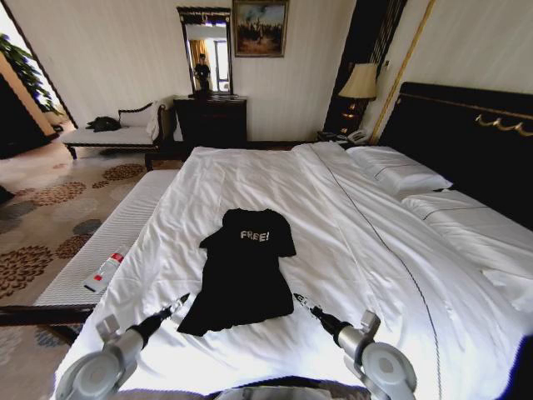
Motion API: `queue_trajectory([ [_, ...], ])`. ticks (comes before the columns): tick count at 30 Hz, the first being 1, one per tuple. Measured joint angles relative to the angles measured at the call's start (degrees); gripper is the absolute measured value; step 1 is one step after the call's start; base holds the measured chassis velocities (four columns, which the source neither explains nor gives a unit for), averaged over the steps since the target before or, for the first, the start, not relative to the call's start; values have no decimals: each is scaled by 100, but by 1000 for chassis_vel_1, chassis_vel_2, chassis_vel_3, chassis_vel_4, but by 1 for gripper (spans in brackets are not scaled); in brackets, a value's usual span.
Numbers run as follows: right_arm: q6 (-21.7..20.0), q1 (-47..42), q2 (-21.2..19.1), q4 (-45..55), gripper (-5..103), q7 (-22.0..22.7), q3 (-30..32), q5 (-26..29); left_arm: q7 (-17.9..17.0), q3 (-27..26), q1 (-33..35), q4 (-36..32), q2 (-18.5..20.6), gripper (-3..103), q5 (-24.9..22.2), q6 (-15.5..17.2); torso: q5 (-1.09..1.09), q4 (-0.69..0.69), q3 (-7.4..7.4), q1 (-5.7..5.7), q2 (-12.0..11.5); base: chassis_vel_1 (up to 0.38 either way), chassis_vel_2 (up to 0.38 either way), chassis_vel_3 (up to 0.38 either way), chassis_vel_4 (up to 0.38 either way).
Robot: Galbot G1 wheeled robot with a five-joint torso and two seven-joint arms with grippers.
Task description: Fold the clothes on the bed.
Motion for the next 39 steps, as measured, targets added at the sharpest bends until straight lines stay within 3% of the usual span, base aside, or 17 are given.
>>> queue_trajectory([
  [9,-2,268,109,-213,102,139,-19,-3,69,55,479,-115,75,95,216,-4,0,0,0,0,0,0,0,0,0],
  [19,-2,394,204,-432,99,152,-30,-9,45,256,336,-116,56,91,287,-6,0,-1,0,1,0,0,0,0,0],
  [21,-2,359,218,-435,99,144,-11,-10,44,355,302,-131,49,81,349,-1,0,0,0,1,0,0,0,0,0],
  [23,-2,344,218,-435,99,140,-5,-10,44,385,295,-131,42,81,373,0,0,-1,0,0,0,0,0,0,0],
  [30,2,303,241,-421,99,140,11,-8,44,420,275,-89,-7,49,424,-17,0,0,0,1,0,0,0,0,0],
  [33,2,280,266,-420,99,140,-2,-16,44,390,272,-64,-12,43,399,-21,0,0,0,1,0,0,0,0,0],
  [39,3,189,356,-375,99,142,-14,-26,17,346,223,-5,-50,17,333,-30,0,-1,0,1,0,0,0,0,0],
])
